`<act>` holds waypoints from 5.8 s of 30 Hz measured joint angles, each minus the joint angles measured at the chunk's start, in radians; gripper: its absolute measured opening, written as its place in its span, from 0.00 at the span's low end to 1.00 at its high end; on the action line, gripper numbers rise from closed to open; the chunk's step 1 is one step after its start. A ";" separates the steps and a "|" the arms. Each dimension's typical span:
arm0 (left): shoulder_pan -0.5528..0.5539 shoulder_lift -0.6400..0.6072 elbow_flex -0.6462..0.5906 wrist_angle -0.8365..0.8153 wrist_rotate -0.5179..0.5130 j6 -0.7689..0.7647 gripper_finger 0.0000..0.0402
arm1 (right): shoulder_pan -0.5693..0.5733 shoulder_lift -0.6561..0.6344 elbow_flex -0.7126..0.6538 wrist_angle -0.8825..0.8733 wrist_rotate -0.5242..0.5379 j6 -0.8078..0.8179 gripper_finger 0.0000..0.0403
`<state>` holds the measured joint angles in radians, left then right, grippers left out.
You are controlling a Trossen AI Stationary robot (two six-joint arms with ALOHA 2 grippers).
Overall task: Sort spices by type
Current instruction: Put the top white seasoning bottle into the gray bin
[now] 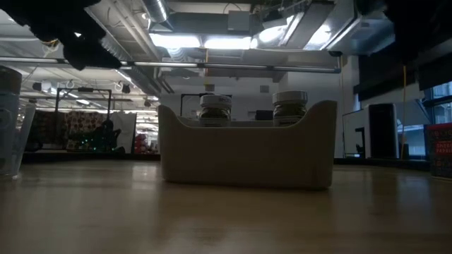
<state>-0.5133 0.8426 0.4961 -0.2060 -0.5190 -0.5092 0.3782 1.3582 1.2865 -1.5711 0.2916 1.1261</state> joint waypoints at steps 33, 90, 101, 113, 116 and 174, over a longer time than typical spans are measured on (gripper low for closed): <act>0.197 0.268 0.000 0.279 -0.001 0.183 0.77 | -0.279 -0.097 -0.321 -0.001 -0.336 -0.661 0.83; 0.224 0.267 0.000 0.270 -0.001 0.232 0.78 | -0.444 -0.063 -0.470 0.016 -0.391 -0.609 0.50; 0.224 0.267 0.000 0.269 -0.001 0.233 0.78 | -0.444 -0.061 -0.366 0.030 -0.298 -0.629 0.50; 0.224 0.267 0.000 0.269 -0.001 0.232 0.78 | -0.444 -0.061 -0.334 0.191 -0.230 -0.659 0.50; 0.224 0.267 0.000 0.269 -0.001 0.233 0.78 | -0.444 -0.062 -0.334 0.212 -0.229 -0.667 0.50; 0.115 0.271 0.001 0.268 -0.001 0.145 0.78 | -0.123 0.500 0.591 0.307 -0.116 -1.101 0.50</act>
<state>-0.3987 1.1137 0.4969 0.0624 -0.5198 -0.3639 0.2556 1.8581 1.8777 -1.2643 0.1754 0.0251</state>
